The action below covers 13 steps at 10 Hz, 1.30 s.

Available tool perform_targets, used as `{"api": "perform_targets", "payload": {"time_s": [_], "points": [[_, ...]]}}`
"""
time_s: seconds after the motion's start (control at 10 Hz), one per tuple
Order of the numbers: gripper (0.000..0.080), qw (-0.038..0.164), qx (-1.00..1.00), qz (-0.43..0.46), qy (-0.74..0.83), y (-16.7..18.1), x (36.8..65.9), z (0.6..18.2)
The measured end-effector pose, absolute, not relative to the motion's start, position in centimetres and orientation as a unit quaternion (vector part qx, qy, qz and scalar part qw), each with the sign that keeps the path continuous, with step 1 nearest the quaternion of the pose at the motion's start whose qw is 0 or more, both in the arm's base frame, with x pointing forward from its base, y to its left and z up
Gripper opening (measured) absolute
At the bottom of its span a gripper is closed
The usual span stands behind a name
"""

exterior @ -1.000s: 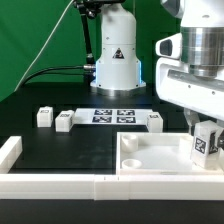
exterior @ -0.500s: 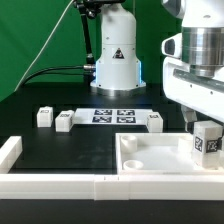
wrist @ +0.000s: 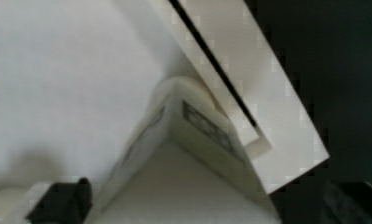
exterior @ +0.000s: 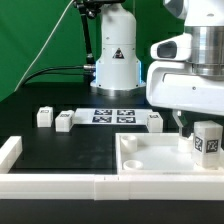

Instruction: Assemble one leg

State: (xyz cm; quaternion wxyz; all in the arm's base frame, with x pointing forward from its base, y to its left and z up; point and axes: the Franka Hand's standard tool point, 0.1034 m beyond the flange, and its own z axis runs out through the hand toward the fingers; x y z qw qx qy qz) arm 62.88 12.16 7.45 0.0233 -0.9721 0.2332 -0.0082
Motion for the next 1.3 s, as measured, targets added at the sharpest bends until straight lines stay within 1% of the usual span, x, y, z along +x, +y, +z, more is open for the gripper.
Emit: {"api": "perform_targets", "payload": {"time_s": [0.1,0.3,0.5,0.6,0.8,1.0,1.1,1.2,1.3], "points": [[0.0648,0.024,-0.977,-0.010,0.213,12.25,62.91,7.46],[0.0649,0.018,-0.997,-0.015,0.075,12.03,62.96,7.45],[0.0649,0.017,-1.000,-0.016,0.018,11.93,62.92,7.39],[0.0649,0.011,-0.999,-0.017,-0.044,11.80,62.93,7.38],[0.0649,0.004,-0.993,-0.018,-0.116,11.55,62.96,7.37],[0.0649,0.004,-0.995,-0.018,-0.102,11.53,62.97,7.37],[0.0546,0.004,-0.995,-0.018,-0.102,11.51,62.97,7.37],[0.0411,0.004,-0.995,-0.018,-0.102,11.50,62.98,7.37],[0.0411,0.004,-0.995,-0.018,-0.102,11.51,62.98,7.38]]}}
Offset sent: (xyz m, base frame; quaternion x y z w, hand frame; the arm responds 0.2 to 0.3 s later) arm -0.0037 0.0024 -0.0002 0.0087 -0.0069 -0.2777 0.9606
